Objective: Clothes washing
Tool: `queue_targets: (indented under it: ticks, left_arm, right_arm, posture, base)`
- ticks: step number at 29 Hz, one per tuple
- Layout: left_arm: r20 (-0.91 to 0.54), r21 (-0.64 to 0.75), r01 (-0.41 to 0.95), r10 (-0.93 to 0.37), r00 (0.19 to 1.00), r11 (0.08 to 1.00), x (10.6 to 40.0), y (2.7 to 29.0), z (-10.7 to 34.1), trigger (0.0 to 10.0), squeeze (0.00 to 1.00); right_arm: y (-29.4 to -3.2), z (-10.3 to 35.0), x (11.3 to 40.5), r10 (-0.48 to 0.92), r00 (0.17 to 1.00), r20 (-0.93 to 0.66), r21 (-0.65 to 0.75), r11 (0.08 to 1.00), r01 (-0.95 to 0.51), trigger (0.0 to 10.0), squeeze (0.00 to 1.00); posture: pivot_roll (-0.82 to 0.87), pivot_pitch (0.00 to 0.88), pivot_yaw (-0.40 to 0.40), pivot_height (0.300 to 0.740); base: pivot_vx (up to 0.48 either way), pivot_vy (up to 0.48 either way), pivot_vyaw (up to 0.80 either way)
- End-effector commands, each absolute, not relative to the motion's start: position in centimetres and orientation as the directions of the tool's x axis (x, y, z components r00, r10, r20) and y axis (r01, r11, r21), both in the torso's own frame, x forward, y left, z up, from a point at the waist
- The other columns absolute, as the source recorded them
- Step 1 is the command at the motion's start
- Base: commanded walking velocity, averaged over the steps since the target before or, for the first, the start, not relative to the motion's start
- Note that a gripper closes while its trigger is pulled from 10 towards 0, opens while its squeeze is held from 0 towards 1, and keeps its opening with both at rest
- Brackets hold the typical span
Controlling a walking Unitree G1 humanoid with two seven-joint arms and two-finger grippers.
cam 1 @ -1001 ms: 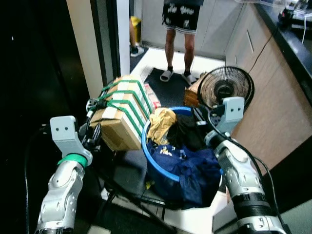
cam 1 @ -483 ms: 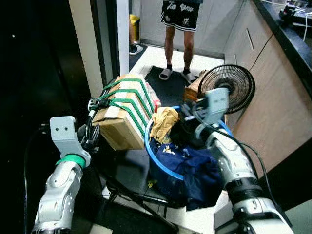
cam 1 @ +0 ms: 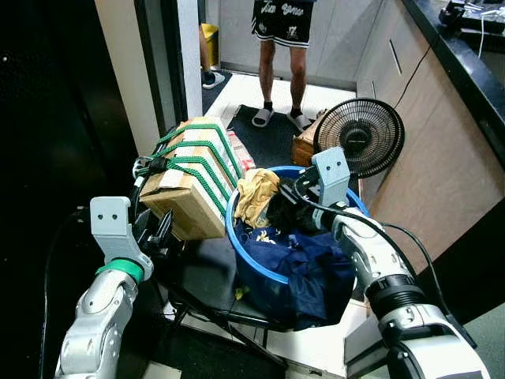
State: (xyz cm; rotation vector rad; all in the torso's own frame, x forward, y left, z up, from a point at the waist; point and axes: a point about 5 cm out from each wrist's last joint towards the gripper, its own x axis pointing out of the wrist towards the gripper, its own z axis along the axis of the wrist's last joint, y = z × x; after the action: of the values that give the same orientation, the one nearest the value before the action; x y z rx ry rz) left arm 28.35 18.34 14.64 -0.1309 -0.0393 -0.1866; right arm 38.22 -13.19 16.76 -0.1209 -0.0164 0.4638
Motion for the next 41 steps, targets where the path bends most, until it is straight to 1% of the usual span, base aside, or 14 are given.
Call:
queue_targets:
  ticks: [1,2,4,5,7,8,10,11,18,19,20,21,32,41]
  left_arm:
    - [0.025,-0.127,0.222,-0.220,0.975,0.967,27.9,18.0,14.1,10.0,0.00]
    - [0.018,-0.129,0.256,-0.256,0.967,0.958,27.7,17.6,14.0,10.0,0.00]
    - [0.018,-0.129,0.256,-0.256,0.967,0.958,27.7,17.6,14.0,10.0,0.00]
    - [0.012,-0.128,0.284,-0.285,0.959,0.950,27.6,17.2,14.0,10.0,0.00]
    - [0.012,-0.128,0.284,-0.285,0.959,0.950,27.6,17.2,14.0,10.0,0.00]
    - [0.008,-0.127,0.298,-0.300,0.954,0.946,27.6,17.0,13.9,10.0,0.00]
    - [0.008,-0.127,0.298,-0.300,0.954,0.946,27.6,17.0,13.9,10.0,0.00]
    - [0.006,-0.131,0.315,-0.317,0.948,0.940,27.6,16.8,13.9,10.0,0.00]
    - [0.005,-0.137,0.346,-0.348,0.937,0.928,27.5,16.6,14.0,10.0,0.00]
    - [0.005,-0.140,0.358,-0.361,0.933,0.923,27.4,16.4,14.0,10.0,0.00]
    - [0.004,-0.141,0.369,-0.373,0.928,0.919,27.3,16.3,14.0,10.0,0.00]
    - [0.004,-0.142,0.378,-0.382,0.924,0.915,27.2,16.3,14.0,10.0,0.00]
    - [0.004,-0.136,0.410,-0.413,0.911,0.902,27.1,16.1,14.2,10.0,0.00]
    - [0.015,-0.137,0.426,-0.428,0.904,0.894,27.1,15.9,14.5,10.0,0.00]
  right_arm:
    - [-13.9,15.8,37.9,0.447,0.894,-0.039,-0.112,0.887,-0.449,10.0,1.00]
    - [-14.4,14.7,37.5,0.455,0.887,-0.082,-0.135,0.876,-0.462,10.0,1.00]
    - [-14.4,14.7,37.5,0.455,0.887,-0.082,-0.135,0.876,-0.462,10.0,1.00]
    - [-15.0,13.4,37.1,0.447,0.881,-0.154,-0.157,0.869,-0.469,10.0,1.00]
    - [-15.0,13.4,37.1,0.447,0.881,-0.154,-0.157,0.869,-0.469,10.0,1.00]
    - [-15.5,11.9,36.6,0.425,0.875,-0.234,-0.194,0.861,-0.470,10.0,1.00]
    - [-15.5,11.9,36.6,0.425,0.875,-0.234,-0.194,0.861,-0.470,10.0,1.00]
    - [-16.3,10.1,36.0,0.385,0.867,-0.317,-0.190,0.870,-0.456,10.0,1.00]
    - [-17.1,7.9,35.0,0.352,0.841,-0.411,-0.142,0.886,-0.441,10.0,1.00]
    - [-17.1,7.2,34.6,0.355,0.828,-0.433,-0.121,0.888,-0.444,10.0,0.93]
    - [-16.8,6.5,34.1,0.383,0.801,-0.461,-0.107,0.872,-0.478,10.0,0.00]
    - [-16.4,5.8,33.5,0.410,0.773,-0.485,-0.098,0.853,-0.513,10.0,0.00]
    - [-15.1,4.4,32.0,0.519,0.679,-0.519,-0.091,0.756,-0.648,10.0,0.00]
    - [-14.0,5.7,32.2,0.590,0.674,-0.445,-0.068,0.728,-0.683,10.0,0.00]
  posture:
    - [0.15,0.075,-0.003,0.740]
    - [0.15,0.075,-0.003,0.740]
    - [0.15,0.075,-0.003,0.740]
    - [0.15,0.074,0.003,0.740]
    - [0.15,0.074,0.003,0.740]
    - [0.15,0.075,0.006,0.740]
    - [0.15,0.075,0.006,0.740]
    - [0.14,0.070,0.008,0.740]
    - [0.15,0.066,0.008,0.740]
    - [0.15,0.066,0.008,0.740]
    - [0.15,0.060,0.007,0.740]
    - [0.15,0.053,0.008,0.740]
    - [0.15,0.056,0.014,0.740]
    - [0.15,0.059,0.014,0.740]
  base:
    - [0.000,0.000,0.00]
    - [0.000,0.000,0.00]
    - [0.000,0.000,0.00]
    - [0.000,0.000,0.00]
    - [0.000,0.000,0.00]
    - [0.000,0.000,0.00]
    - [0.000,0.000,0.00]
    - [0.000,0.000,0.00]
    - [0.000,0.000,0.00]
    - [0.000,0.000,0.00]
    - [0.000,0.000,0.00]
    - [0.000,0.000,0.00]
    - [0.000,0.000,0.00]
    - [0.000,0.000,0.00]
